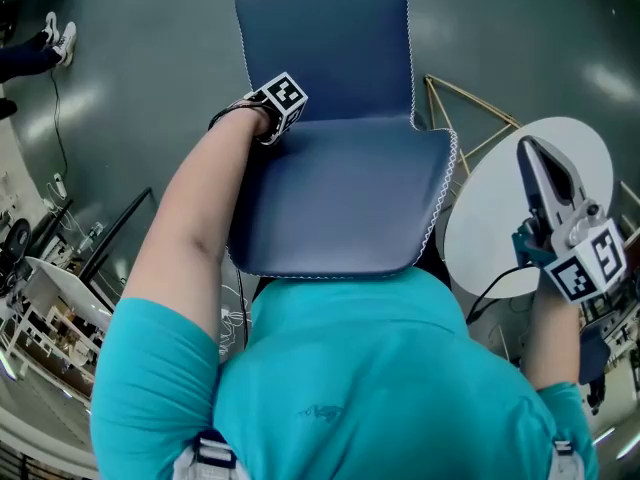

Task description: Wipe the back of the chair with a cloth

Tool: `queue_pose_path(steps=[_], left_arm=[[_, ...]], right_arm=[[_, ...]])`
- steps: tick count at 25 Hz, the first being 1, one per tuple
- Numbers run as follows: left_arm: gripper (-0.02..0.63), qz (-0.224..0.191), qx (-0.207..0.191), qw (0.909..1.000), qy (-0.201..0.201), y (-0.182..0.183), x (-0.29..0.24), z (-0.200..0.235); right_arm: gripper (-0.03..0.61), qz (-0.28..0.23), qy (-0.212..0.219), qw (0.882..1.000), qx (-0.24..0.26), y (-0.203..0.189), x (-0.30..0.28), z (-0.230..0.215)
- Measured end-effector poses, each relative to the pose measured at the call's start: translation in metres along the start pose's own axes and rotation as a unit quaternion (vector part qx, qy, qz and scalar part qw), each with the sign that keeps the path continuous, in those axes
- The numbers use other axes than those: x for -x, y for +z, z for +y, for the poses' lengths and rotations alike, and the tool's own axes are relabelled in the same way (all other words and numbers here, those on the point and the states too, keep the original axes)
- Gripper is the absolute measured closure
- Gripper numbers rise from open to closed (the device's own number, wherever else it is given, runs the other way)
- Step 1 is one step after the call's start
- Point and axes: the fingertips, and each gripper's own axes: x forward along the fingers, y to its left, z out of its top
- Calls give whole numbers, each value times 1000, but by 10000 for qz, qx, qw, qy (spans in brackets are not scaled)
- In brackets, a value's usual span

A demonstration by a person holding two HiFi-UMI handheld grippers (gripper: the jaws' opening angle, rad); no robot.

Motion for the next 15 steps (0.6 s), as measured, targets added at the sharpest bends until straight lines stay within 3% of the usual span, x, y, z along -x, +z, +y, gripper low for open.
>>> queue_pose_path(steps=[15], left_arm=[[555, 255, -52, 9996, 58, 23, -11, -17]], right_arm=[[588, -163, -190, 9996, -149, -17, 25, -29]])
